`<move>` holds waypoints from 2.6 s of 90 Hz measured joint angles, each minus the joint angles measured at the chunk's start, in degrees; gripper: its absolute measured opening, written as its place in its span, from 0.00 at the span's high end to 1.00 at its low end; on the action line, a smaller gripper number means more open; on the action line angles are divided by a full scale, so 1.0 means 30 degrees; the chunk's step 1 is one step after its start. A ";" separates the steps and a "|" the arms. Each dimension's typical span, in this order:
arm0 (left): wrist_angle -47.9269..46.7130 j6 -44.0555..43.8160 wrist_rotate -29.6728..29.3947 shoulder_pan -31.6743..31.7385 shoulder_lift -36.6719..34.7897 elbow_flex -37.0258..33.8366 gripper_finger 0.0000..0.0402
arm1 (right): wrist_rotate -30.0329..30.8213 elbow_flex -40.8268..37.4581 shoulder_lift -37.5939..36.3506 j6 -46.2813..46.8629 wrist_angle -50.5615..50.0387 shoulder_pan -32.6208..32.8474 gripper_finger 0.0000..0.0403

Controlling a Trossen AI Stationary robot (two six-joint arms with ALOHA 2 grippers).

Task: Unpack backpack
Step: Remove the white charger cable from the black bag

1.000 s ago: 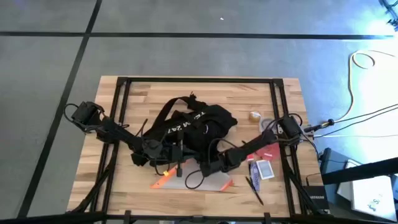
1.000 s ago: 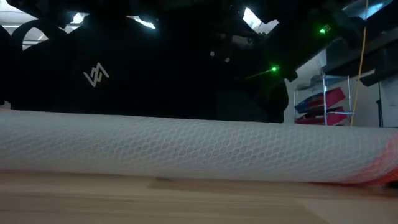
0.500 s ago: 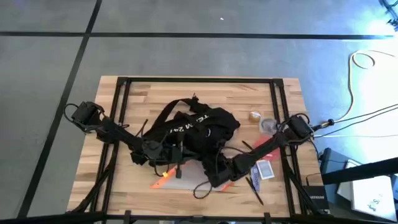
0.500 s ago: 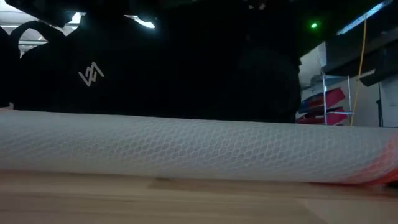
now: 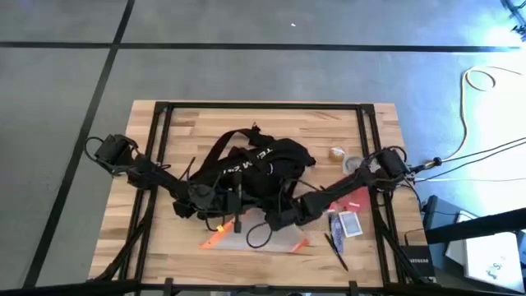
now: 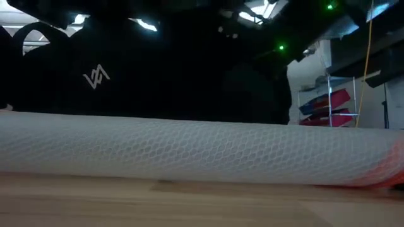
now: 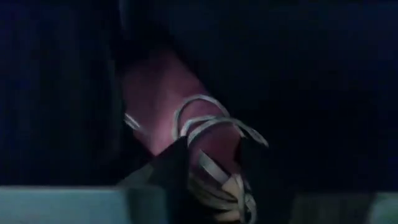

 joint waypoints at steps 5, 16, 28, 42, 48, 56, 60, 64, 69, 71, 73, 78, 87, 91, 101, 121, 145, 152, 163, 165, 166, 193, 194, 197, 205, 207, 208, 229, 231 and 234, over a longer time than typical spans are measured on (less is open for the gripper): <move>-0.0078 -0.0005 0.0014 -0.0007 0.0007 -0.0002 1.00 | -0.0249 0.0007 0.0183 -0.0409 0.0042 -0.0148 0.56; -0.0274 -0.0055 0.0015 0.0000 0.0044 -0.0031 1.00 | -0.0352 0.0007 0.1083 -0.1836 0.0112 -0.0526 0.48; -0.0403 -0.0093 0.0015 0.0007 0.0080 -0.0068 1.00 | -0.0339 0.0007 0.2089 -0.3273 0.1838 -0.0758 0.47; -0.0641 -0.0165 0.0109 0.0007 0.0080 -0.0068 1.00 | -0.0439 0.0007 0.2485 -0.4056 0.2797 -0.0989 0.47; -0.0662 -0.0309 0.0034 0.0015 0.0080 -0.0068 1.00 | -0.1404 0.0007 0.2496 -0.3199 0.2745 -0.1271 0.47; -0.0746 -0.0433 -0.0190 0.0034 0.0080 -0.0068 1.00 | -0.3762 -0.0007 0.2496 -0.2373 0.2746 -0.1679 0.47; -0.0698 -0.0437 -0.0237 0.0036 0.0080 -0.0068 1.00 | -0.4593 -0.0007 0.2496 -0.2265 0.2814 -0.1753 0.47; -0.0666 -0.0442 -0.0284 0.0036 0.0080 -0.0068 1.00 | -0.5190 -0.0007 0.2471 -0.2278 0.2850 -0.1777 0.47; -0.0651 -0.0435 -0.0284 0.0036 0.0073 -0.0068 1.00 | -0.5678 -0.0007 0.2460 -0.2420 0.2855 -0.1777 0.47; -0.0664 -0.0435 -0.0281 0.0036 0.0070 -0.0068 1.00 | -0.5757 -0.0001 0.2453 -0.2528 0.2855 -0.1743 0.47; -0.0687 -0.0435 -0.0267 0.0036 0.0056 -0.0068 1.00 | -0.5813 0.0000 0.2453 -0.2600 0.2846 -0.1714 0.47; -0.0791 -0.0428 -0.0179 0.0030 0.0044 -0.0068 1.00 | -0.5826 0.0007 0.2460 -0.2667 0.2801 -0.1603 0.47; -0.0865 -0.0420 0.0003 0.0007 0.0044 -0.0068 1.00 | -0.5892 0.0029 0.2453 -0.2848 0.2461 -0.1469 0.47; -0.0921 -0.0418 0.0049 0.0003 0.0044 -0.0066 1.00 | -0.5868 0.0029 0.2445 -0.2946 0.2205 -0.1356 0.47; -0.1013 -0.0388 0.0284 -0.0024 0.0044 -0.0039 1.00 | -0.5484 0.0036 0.2403 -0.2976 0.1758 -0.1259 0.47; -0.1340 -0.0355 0.0310 -0.0029 0.0044 -0.0017 1.00 | -0.6374 -0.0073 0.1403 -0.1932 -0.0127 -0.1260 0.58; -0.1503 -0.0355 0.0393 -0.0066 -0.0029 0.0056 1.00 | -0.8269 -0.0095 0.0238 -0.1196 -0.1574 -0.1274 0.76; -0.1492 -0.0340 0.0379 -0.0066 -0.0022 0.0056 1.00 | -0.9088 -0.0086 0.0237 -0.1147 -0.1678 -0.1274 0.80; -0.1491 -0.0285 0.0367 -0.0066 -0.0022 0.0042 1.00 | -0.9026 -0.0073 0.0231 -0.0936 -0.1687 -0.1272 0.83; -0.1476 -0.0276 0.0352 -0.0066 -0.0022 0.0035 1.00 | -0.8857 -0.0073 0.0231 -0.0901 -0.1607 -0.1267 0.83; -0.1463 -0.0275 0.0346 -0.0066 -0.0022 0.0034 1.00 | -0.8780 -0.0073 0.0231 -0.0897 -0.1555 -0.1267 0.83; -0.1357 -0.0194 0.0246 -0.0058 -0.0015 0.0034 1.00 | -0.7652 -0.0080 0.0231 -0.2272 -0.0205 -0.1267 0.66; -0.1357 -0.0175 0.0245 -0.0058 -0.0015 0.0031 1.00 | -0.7653 -0.0080 0.0231 -0.2280 -0.0202 -0.1267 0.65; -0.1365 -0.0151 0.0236 -0.0058 -0.0015 0.0027 1.00 | -0.7648 -0.0080 0.0231 -0.2345 -0.0174 -0.1265 0.61; -0.1372 -0.0154 0.0240 -0.0058 -0.0007 0.0020 1.00 | -0.7495 -0.0080 0.0231 -0.2693 -0.0073 -0.1061 0.51; -0.1372 -0.0145 0.0247 -0.0058 -0.0007 0.0020 1.00 | -0.7306 -0.0080 0.0231 -0.2825 0.0002 -0.0990 0.49; -0.1372 -0.0144 0.0248 -0.0058 -0.0004 0.0020 1.00 | -0.7184 -0.0080 0.0231 -0.2916 0.0047 -0.0954 0.48; -0.1212 -0.0136 0.0408 -0.0058 0.0000 0.0012 1.00 | -0.4708 -0.0073 0.0231 -0.4907 0.1475 -0.0452 0.34; -0.1216 -0.0139 0.0403 -0.0056 0.0000 0.0012 1.00 | -0.4706 -0.0073 0.0231 -0.4917 0.1476 -0.0536 0.34; -0.1214 -0.0144 0.0345 -0.0049 0.0000 0.0012 1.00 | -0.4719 -0.0072 0.0281 -0.4931 0.1471 -0.0653 0.34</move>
